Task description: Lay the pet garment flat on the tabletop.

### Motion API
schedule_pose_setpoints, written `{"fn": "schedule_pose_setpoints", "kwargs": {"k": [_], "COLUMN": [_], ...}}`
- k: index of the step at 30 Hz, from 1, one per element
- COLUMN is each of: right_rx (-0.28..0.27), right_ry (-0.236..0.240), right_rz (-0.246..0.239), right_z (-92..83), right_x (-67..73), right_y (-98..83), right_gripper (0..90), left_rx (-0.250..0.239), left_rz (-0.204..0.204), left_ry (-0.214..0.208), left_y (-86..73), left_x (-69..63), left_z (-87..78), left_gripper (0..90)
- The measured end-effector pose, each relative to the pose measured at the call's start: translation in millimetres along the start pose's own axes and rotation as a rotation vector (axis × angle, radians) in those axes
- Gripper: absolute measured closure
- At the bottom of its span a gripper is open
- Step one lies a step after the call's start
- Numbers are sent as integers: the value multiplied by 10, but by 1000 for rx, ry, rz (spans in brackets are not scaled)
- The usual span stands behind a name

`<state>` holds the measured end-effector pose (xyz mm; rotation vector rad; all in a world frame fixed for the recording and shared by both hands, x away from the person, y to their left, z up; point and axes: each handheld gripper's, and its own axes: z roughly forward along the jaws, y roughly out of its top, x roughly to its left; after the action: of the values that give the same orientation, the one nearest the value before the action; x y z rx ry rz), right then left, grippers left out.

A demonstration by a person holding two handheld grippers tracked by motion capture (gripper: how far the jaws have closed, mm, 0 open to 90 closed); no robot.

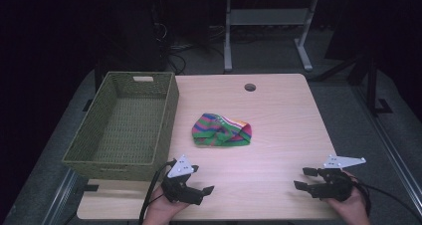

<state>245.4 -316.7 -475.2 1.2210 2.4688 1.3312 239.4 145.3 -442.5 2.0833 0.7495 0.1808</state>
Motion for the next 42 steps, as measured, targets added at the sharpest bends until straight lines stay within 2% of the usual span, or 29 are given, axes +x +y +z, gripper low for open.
{"fn": "schedule_pose_setpoints", "kwargs": {"k": [7, 11, 13, 16, 19, 24, 29, 33, 37, 39, 40, 42], "right_rx": [-7, 2, 1, 6, 7, 36, 26, 40, 49, 54, 38, 50], "right_ry": [10, 33, 27, 30, 33, 25, 28, 34, 35, 40, 64, 65], "right_rz": [2, 40, 34, 26, 26, -3, -16, -23, -26, -19, -18, -20], "right_z": [7, 20, 27, 71, 92, 170, 223, 268, 299, 312, 309, 308], "right_x": [-29, -44, -31, -10, 8, 58, 93, 121, 128, 136, 152, 170], "right_y": [14, 55, 87, 145, 161, 233, 317, 363, 409, 447, 480, 513], "right_gripper": [287, 297, 292, 285, 285, 281, 278, 277, 266, 249, 248, 259], "left_rx": [12, 29, 28, 22, 18, 14, 17, 12, 26, 29, 28, 25], "left_rz": [8, 28, 36, 18, 16, 8, 11, 5, 8, 9, 9, 2], "left_ry": [2, -2, -8, -23, -20, -14, -9, -13, -9, -4, -5, -4], "left_y": [2, -5, -4, -3, -1, -7, -12, -17, -20, -19, -18, -19], "left_x": [17, -16, -32, -23, -18, 16, 21, 38, 53, 51, 50, 51], "left_z": [26, 41, 37, 24, 16, 6, -2, -5, 0, 4, 2, 0], "left_gripper": [140, 140, 140, 139, 139, 139, 139, 139, 139, 139, 139, 139]}}
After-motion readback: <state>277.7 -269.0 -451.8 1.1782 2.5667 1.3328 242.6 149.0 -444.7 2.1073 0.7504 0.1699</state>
